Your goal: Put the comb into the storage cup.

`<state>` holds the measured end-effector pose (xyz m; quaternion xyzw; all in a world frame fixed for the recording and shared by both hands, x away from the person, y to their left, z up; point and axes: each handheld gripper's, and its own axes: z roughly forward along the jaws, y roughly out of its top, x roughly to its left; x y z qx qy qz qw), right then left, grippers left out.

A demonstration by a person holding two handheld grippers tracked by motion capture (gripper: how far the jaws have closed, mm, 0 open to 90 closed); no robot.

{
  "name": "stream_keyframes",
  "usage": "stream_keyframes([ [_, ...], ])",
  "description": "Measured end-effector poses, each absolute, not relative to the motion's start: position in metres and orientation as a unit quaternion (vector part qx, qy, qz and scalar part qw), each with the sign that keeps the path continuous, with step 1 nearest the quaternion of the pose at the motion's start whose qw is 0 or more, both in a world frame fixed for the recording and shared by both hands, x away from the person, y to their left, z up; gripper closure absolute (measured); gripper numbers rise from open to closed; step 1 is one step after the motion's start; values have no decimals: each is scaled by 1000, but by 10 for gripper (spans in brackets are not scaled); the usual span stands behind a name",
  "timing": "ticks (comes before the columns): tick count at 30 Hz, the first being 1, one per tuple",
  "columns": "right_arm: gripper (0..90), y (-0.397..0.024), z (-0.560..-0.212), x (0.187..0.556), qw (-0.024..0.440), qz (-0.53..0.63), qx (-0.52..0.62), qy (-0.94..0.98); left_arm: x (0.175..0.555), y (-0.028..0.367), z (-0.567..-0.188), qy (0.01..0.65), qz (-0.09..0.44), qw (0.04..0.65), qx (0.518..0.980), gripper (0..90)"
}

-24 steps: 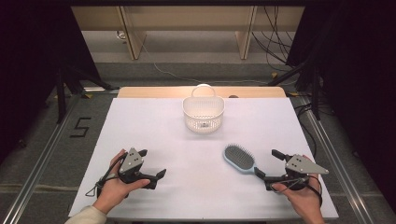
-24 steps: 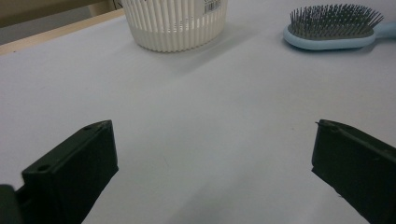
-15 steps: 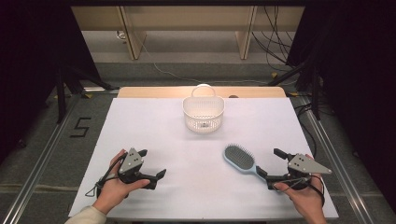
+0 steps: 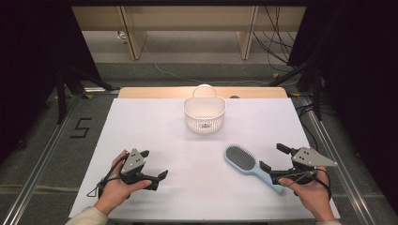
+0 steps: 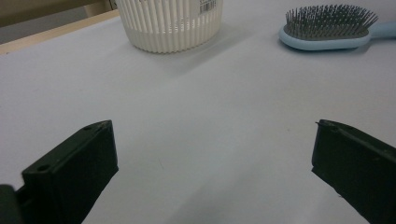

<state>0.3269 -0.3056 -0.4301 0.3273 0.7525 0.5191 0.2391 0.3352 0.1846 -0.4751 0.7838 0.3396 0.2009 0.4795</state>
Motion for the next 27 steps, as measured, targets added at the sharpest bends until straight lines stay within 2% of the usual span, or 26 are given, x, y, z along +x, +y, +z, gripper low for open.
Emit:
stream_keyframes([
  [7, 108, -302, -416, 349, 190, 458, 324, 806, 336, 183, -475, 340, 198, 482, 783, 0],
  [11, 133, -299, -412, 358, 178, 430, 325, 824, 336, 183, -475, 340, 198, 481, 784, 0],
  [21, 135, -290, -417, 369, 125, 331, 317, 880, 336, 182, -475, 339, 197, 483, 783, 0],
  [27, 153, -285, -423, 371, 120, 292, 312, 896, 337, 182, -476, 338, 195, 482, 784, 0],
])
